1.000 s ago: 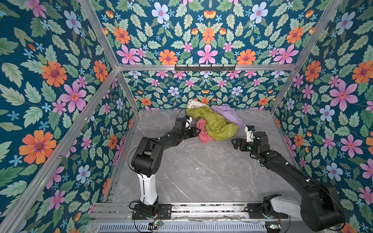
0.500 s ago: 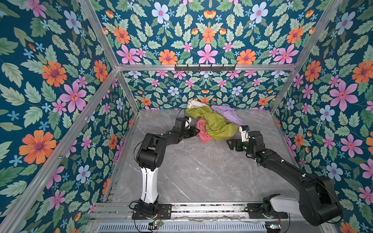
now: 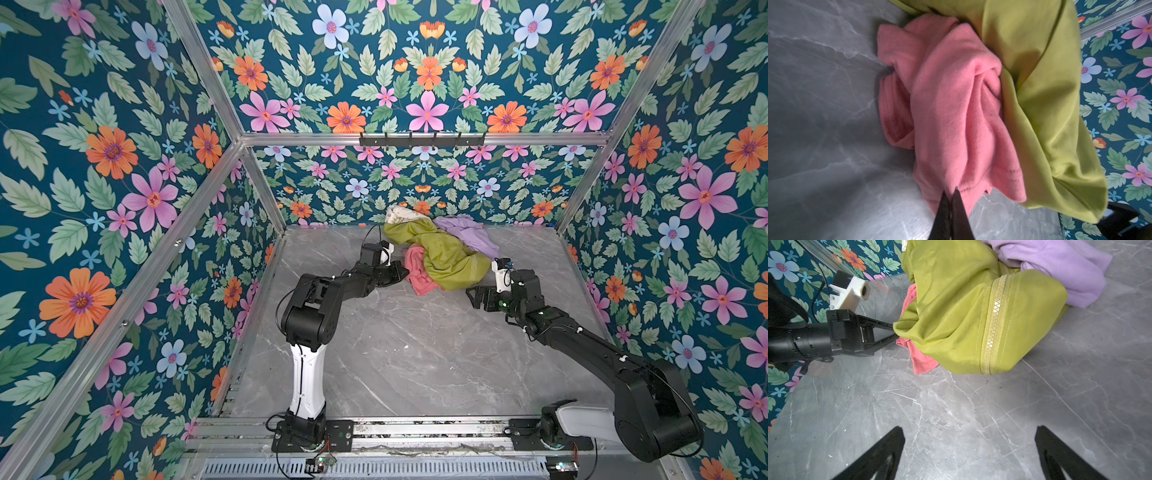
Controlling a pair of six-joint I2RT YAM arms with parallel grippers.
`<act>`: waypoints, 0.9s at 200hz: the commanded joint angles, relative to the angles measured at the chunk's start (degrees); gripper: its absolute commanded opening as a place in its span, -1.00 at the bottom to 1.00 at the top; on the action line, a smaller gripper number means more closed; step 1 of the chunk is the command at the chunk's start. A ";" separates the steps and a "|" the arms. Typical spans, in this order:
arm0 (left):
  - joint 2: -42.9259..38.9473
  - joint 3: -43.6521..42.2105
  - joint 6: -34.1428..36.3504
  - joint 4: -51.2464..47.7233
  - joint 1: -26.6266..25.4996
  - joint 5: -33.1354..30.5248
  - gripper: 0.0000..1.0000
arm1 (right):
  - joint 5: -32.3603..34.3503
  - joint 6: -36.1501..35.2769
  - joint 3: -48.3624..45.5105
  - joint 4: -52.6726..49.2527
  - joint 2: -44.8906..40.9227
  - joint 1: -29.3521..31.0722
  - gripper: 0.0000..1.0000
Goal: Pick out a specific cloth from the pile
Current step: 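Grasp the pink cloth with the left gripper and lift it from the pile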
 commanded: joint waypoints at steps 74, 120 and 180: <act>-5.96 0.16 -0.84 1.67 -0.08 0.40 -1.00 | 1.09 0.28 1.19 1.14 -0.31 0.99 0.99; -8.12 0.17 -1.08 1.82 -0.17 0.45 -1.00 | 1.67 0.27 1.45 0.64 -0.68 1.64 0.99; -10.24 1.38 -1.50 2.11 -0.78 0.83 -1.00 | 1.97 0.32 1.62 0.50 -0.98 2.09 0.99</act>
